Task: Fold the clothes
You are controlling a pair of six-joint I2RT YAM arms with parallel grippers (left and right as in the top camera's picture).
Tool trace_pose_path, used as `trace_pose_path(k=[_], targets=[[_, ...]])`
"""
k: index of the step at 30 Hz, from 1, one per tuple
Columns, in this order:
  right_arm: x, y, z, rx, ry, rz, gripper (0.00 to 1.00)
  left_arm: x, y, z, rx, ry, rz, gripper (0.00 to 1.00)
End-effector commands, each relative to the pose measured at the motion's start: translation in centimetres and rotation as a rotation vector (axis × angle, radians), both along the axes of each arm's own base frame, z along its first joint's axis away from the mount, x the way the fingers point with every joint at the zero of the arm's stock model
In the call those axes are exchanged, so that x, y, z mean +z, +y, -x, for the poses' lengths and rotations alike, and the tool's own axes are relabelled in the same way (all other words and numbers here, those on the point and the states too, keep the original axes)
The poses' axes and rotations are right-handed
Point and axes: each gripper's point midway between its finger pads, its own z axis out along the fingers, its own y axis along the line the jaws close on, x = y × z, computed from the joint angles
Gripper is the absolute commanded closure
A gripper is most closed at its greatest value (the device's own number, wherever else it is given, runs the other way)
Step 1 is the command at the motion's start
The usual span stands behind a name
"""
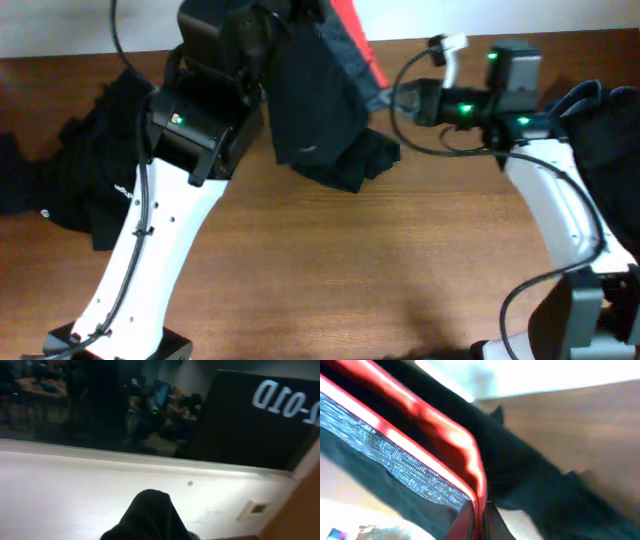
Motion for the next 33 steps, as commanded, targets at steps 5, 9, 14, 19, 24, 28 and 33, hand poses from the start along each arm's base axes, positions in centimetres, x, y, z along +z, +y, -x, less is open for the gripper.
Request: trace_pose_path(k=[5,9,14,19,24,28,33], targets=[[5.8,-7.3,-1.5,-0.187,-0.179,0.055,0.96,1.7,3.5,-1.1,0.124,-0.055,0.039,0.99],[9.2,-9.7,-2.1,-0.28,-0.27,0.1,0.96,3.3,3.2,-1.1,0.111,-0.122,0.077,0.99],[14.4,-11.4,-1.6,-0.343,-0.384,0.127,0.96,6.5,0.8,-0.4,0.013,-0.261,0.149,0.99],[18.4,-13.1,-0.3,-0.392,-0.448,0.144,0.96,8.2,-2.5,0.4,-0.062,-0.368,0.22,0.99],[21.9,-15.7,1.8,-0.468,-0.51,0.171,0.96,8.9,-6.0,1.7,-0.131,-0.436,0.282,0.99],[23.5,-17.6,3.4,-0.528,-0.55,0.195,0.96,9.9,-7.5,3.0,-0.167,-0.498,0.335,0.99],[25.2,-18.8,5.4,-0.577,-0.6,0.221,0.96,12.3,-8.8,6.2,-0.222,-0.608,0.435,0.99]])
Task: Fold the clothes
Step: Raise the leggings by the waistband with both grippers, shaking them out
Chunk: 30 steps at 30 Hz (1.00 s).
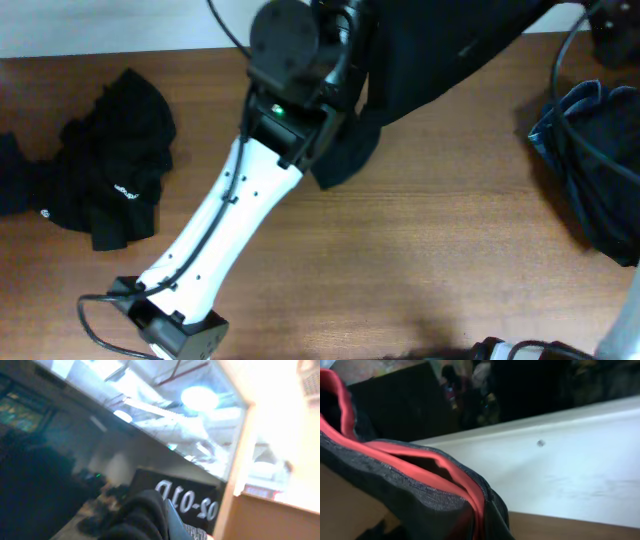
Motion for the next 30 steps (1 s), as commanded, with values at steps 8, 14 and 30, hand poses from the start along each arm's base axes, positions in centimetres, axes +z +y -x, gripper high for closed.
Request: trace_pose_path(k=[8,14,30], targets=[[6.4,1.3,5.9,-0.054,-0.177,0.102,0.96,5.6,0.5,6.8,-0.078,-0.192,0.176,0.99],[8.8,3.0,8.9,-0.054,-0.249,0.141,0.96,4.9,1.2,6.2,0.12,-0.128,-0.073,0.99],[9.5,5.6,13.4,-0.054,-0.248,0.137,0.96,1.9,12.8,9.0,0.597,0.234,-0.515,0.99]])
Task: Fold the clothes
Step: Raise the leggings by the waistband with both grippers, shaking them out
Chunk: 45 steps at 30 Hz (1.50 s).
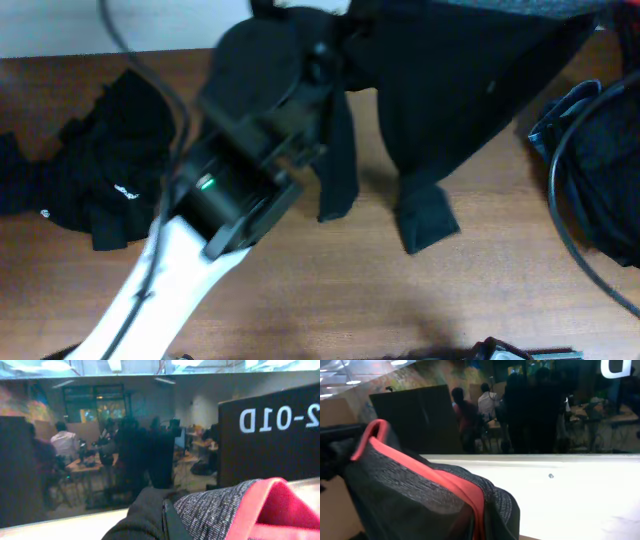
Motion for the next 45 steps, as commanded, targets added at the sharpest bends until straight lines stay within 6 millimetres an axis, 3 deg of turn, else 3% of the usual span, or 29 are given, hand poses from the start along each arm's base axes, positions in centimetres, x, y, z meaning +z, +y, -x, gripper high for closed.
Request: trace_pose_path(k=[1,12,17,24,29,35,38,45], targets=[[2.0,1.1,2.8,-0.031,-0.074,0.037,0.96,3.7,6.7,4.5,0.116,-0.038,0.029,0.99],[3.8,5.0,9.2,0.0,-0.133,0.022,0.96,3.7,10.9,12.6,-0.003,0.019,-0.039,0.99],[4.8,6.8,12.0,0.025,-0.155,0.011,0.96,2.8,10.6,14.6,-0.082,0.052,-0.065,0.99],[5.7,8.1,14.3,0.024,-0.173,0.028,0.96,1.8,9.6,15.0,-0.121,0.077,-0.104,0.99],[3.9,6.4,11.9,-0.018,-0.092,0.019,0.96,0.8,9.3,13.6,-0.039,0.117,-0.123,0.99],[-0.1,3.4,6.4,-0.017,0.11,-0.048,0.96,-1.0,7.5,10.9,0.057,0.171,-0.173,0.99],[-2.1,2.1,3.8,0.004,0.196,-0.067,0.96,-2.1,6.6,9.0,0.095,0.197,-0.196,0.99],[-6.9,-1.0,-1.9,0.023,0.361,-0.098,0.96,-5.4,6.9,3.3,0.229,0.288,-0.125,0.99]])
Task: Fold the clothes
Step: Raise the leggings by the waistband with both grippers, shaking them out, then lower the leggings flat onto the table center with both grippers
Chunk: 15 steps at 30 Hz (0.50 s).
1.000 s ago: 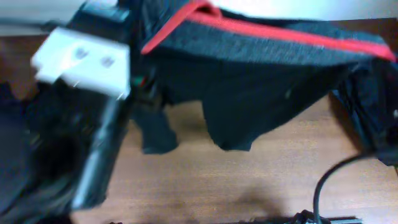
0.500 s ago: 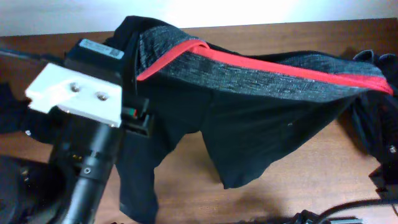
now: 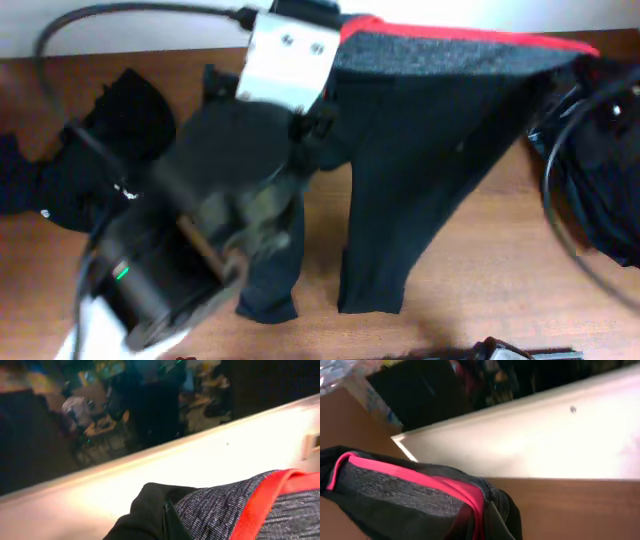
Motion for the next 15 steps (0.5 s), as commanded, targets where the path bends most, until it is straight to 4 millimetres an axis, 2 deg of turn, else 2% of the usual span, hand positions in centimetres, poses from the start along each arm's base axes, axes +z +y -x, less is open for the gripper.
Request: trace_pose_path(k=[1,7,10,15], targets=[[-1.9,-2.0,-2.4,-0.037,0.031,0.047,0.96,-0.2,3.8,-2.5,0.181,0.003,0.082,0.99],[-6.3,-2.2,-7.3,0.006,0.14,0.071,0.96,-3.9,4.8,-8.1,0.246,0.077,0.082,0.99],[-8.8,-1.5,-9.7,0.016,0.196,0.112,0.96,-6.1,5.7,-10.9,0.282,0.12,0.089,0.99],[-13.3,0.0,-13.7,0.026,0.294,0.169,0.96,-11.3,6.8,-16.2,0.318,0.217,0.116,0.99]])
